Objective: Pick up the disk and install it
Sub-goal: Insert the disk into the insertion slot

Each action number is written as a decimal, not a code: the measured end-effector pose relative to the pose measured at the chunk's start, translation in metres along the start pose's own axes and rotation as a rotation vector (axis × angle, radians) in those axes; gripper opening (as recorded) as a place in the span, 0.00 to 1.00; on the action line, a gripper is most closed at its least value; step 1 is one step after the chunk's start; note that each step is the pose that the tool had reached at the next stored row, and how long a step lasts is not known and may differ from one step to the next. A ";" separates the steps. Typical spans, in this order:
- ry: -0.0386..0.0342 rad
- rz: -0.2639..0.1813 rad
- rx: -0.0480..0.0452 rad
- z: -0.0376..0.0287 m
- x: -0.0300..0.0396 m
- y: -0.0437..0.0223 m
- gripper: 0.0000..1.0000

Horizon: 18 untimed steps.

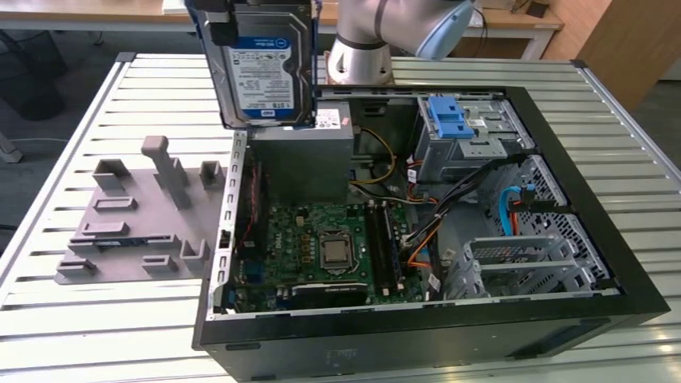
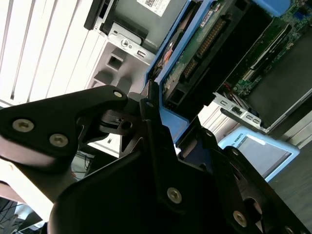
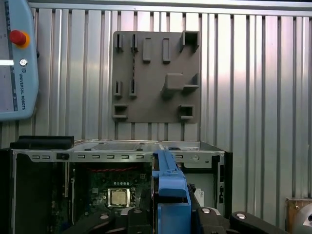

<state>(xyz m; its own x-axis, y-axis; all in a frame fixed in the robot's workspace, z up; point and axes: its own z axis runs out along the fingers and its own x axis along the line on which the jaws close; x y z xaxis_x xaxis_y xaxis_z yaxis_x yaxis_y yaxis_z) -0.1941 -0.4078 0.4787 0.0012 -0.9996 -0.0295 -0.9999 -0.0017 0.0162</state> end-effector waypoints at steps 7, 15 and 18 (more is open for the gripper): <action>0.0000 0.000 0.0000 -0.0002 0.0010 -0.0117 0.36; 0.0000 0.000 0.0000 -0.0005 0.0020 -0.0259 0.36; 0.0000 0.000 0.0000 -0.0006 0.0024 -0.0309 0.36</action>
<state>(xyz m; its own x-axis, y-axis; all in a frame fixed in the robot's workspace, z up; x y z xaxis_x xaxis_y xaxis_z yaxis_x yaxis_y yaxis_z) -0.1631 -0.4101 0.4787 0.0011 -0.9996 -0.0296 -0.9999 -0.0016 0.0162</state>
